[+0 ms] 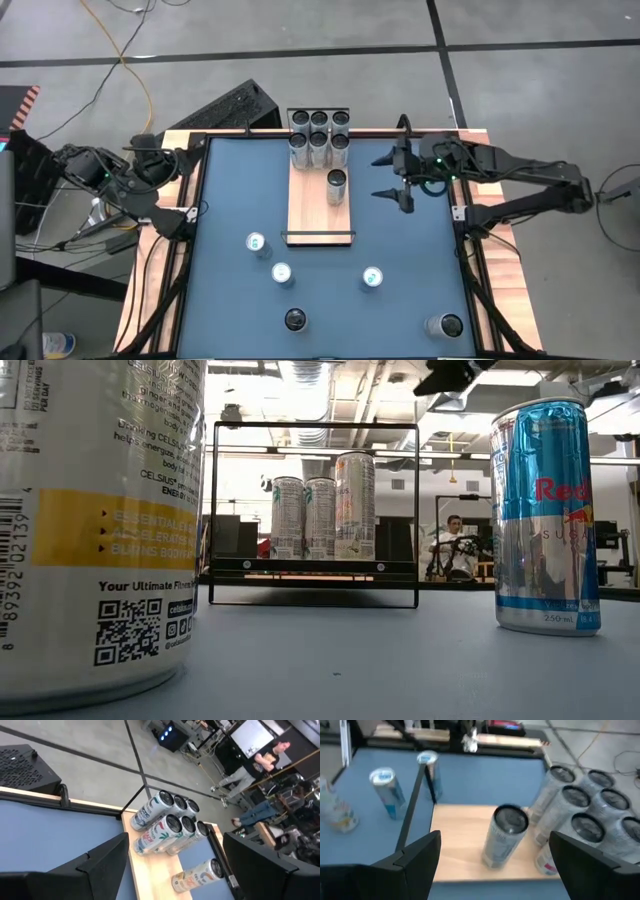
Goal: Place canned beverage on shelf
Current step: Put the center white-yellow soda can on the shelf
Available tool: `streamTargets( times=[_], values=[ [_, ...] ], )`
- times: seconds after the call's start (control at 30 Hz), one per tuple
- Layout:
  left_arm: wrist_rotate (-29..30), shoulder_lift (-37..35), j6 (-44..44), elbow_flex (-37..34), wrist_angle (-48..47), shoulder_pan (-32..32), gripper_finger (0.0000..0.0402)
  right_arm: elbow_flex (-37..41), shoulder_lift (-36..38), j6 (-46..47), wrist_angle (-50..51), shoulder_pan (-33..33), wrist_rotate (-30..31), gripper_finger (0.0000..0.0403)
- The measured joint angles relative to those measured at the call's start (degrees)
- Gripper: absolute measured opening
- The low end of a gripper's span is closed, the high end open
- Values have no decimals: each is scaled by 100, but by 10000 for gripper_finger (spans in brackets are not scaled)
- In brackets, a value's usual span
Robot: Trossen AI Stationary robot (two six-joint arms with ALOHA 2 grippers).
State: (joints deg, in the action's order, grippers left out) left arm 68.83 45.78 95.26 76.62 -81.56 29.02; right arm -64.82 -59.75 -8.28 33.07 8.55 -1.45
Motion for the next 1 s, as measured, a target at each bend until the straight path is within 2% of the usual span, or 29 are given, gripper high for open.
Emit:
streamTargets(
  times=[0.23,0.43,0.6,0.7,0.83,1.0],
  values=[
    [-219,-20,-191,0,0,0,309,84,53,257,-173,243,7,356],
    [-549,-19,-364,0,6,2,309,1238,198,499,-1710,557,-324,356],
    [-792,-50,-1132,0,62,2,309,2057,348,1423,-3393,809,-724,356],
    [-924,-148,-1735,0,358,2,309,2042,348,1476,-3499,791,-712,356],
    [-983,-343,-2472,0,853,2,309,1942,341,1427,-3090,794,-577,356],
    [-1003,-510,-2694,0,944,2,309,1926,338,1338,-2562,794,-176,356]
  ],
)
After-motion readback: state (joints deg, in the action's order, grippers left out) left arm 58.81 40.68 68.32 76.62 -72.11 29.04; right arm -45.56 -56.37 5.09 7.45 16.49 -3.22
